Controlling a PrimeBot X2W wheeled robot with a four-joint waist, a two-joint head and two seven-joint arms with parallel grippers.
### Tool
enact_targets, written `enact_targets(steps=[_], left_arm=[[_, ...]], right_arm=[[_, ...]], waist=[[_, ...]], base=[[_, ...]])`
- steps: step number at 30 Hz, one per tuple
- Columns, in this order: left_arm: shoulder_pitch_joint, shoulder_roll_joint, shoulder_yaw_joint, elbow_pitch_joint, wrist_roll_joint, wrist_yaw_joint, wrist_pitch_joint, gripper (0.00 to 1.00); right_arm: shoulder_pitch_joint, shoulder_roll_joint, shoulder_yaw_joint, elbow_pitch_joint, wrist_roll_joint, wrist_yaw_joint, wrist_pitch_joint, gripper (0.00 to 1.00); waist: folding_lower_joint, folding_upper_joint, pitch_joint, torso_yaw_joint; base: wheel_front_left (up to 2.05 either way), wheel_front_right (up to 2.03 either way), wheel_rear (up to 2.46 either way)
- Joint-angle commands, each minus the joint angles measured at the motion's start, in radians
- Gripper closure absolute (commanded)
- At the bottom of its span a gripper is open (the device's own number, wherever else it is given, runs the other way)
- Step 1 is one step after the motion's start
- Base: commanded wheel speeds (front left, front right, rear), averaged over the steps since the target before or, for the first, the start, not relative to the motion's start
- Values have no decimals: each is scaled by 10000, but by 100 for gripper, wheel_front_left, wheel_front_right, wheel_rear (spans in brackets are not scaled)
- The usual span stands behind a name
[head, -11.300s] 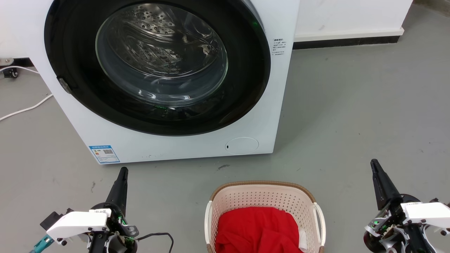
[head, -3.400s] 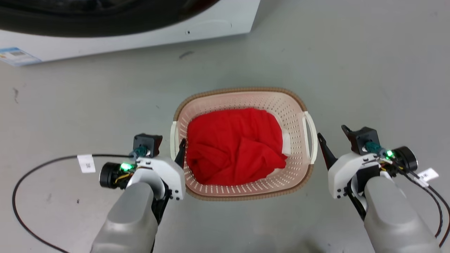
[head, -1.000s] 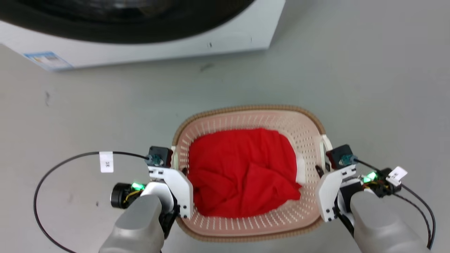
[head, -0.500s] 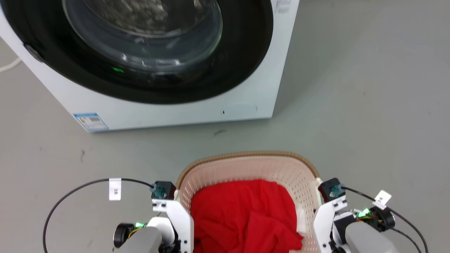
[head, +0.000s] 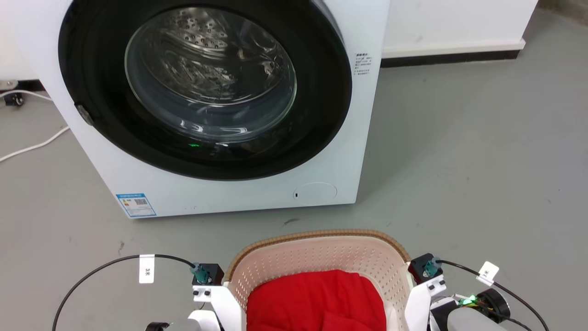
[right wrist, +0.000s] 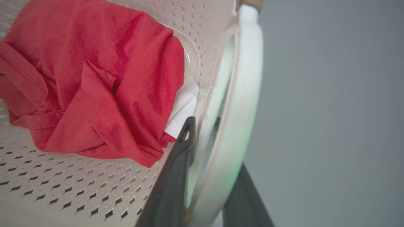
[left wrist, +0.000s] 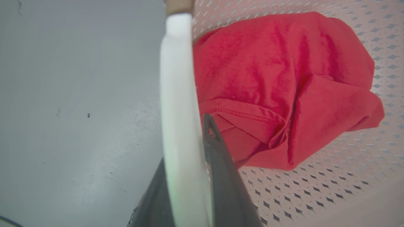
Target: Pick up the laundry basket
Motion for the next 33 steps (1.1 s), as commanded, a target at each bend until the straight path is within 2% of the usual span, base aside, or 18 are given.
enact_targets(steps=[1, 16, 33], left_arm=[[17, -177, -182, -201, -124, -195, -24, 100], [59, -131, -861, -68, -846, -194, 155, 100], [-115, -107, -1458, 98, -1506, -195, 78, 100]], right_arm=[[157, 73, 320, -198, 271, 56, 173, 100], [227, -248, 1919, -517, 1926, 56, 827, 100], [-48, -326, 3221, -372, 3184, 73, 815, 100]], waist=[[3, -1, -134, -36], [3, -1, -434, -114], [3, -1, -535, -185]], base=[[0, 0, 0], [0, 0, 0], [0, 0, 0]])
